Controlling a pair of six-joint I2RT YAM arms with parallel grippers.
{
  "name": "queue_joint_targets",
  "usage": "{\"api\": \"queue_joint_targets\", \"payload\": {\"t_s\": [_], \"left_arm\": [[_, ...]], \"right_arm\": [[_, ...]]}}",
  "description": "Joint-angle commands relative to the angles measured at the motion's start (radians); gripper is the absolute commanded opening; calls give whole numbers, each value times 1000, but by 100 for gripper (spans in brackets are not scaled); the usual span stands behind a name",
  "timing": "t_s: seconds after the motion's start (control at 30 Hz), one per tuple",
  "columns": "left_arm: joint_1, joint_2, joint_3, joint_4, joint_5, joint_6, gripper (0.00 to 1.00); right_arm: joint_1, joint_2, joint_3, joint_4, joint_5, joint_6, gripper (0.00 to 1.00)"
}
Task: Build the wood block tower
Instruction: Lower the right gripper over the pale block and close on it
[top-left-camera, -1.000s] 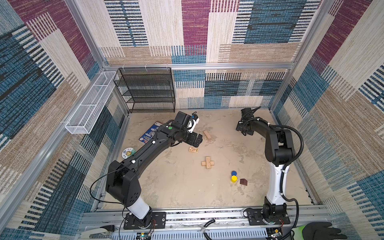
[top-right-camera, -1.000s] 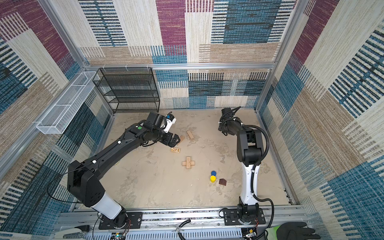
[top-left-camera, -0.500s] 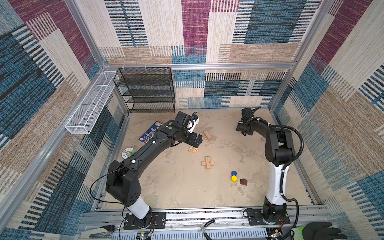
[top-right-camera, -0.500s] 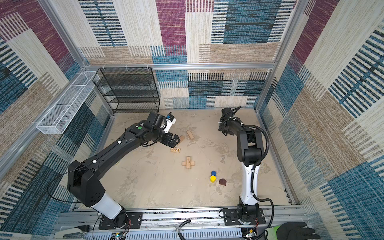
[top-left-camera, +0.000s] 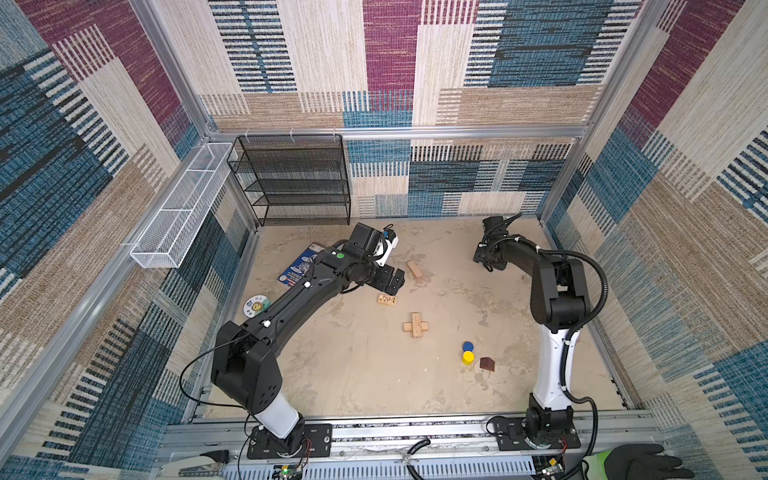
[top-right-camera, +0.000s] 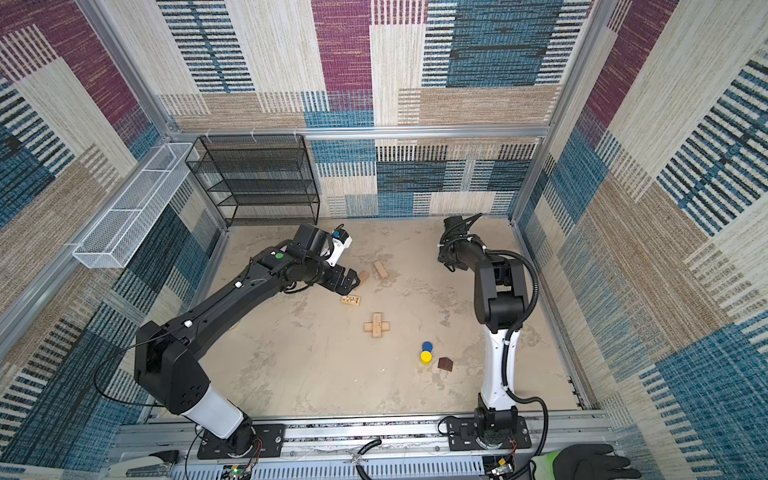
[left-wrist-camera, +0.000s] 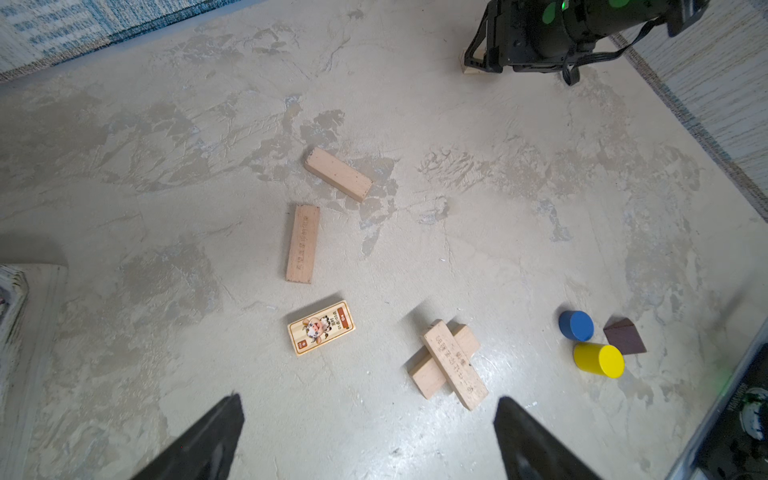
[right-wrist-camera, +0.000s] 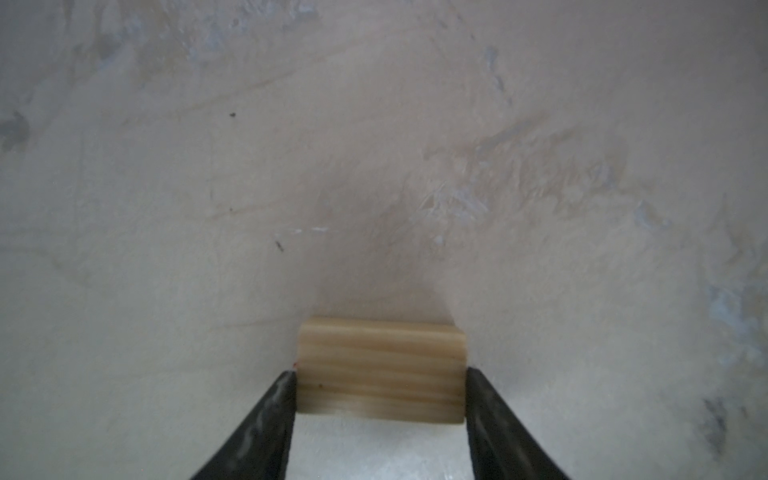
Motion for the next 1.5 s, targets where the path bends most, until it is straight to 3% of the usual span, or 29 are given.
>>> {"api": "queue_joint_targets", "payload": {"t_s": [0.0,0.63,0.9,1.17,1.47], "left_arm": [[1,-8,10,0,-6,-5,99],[1,-13,10,0,-14,-11,99],[1,-15,10,1,-14,-10,99],[1,-18,10,-4,-19,-8,99],[1,-14,10,-4,-12,-12,99]], "right_arm": [[-3,-5,-3,2,-8,-6,57],[-8,-28,-16,9,-25,-23,49],[-9,-22,-23,7,-22,-22,62],[-11,-14,-21,0,-20,-19,68],[-12,-16,-23,5,-25,-20,64]]}}
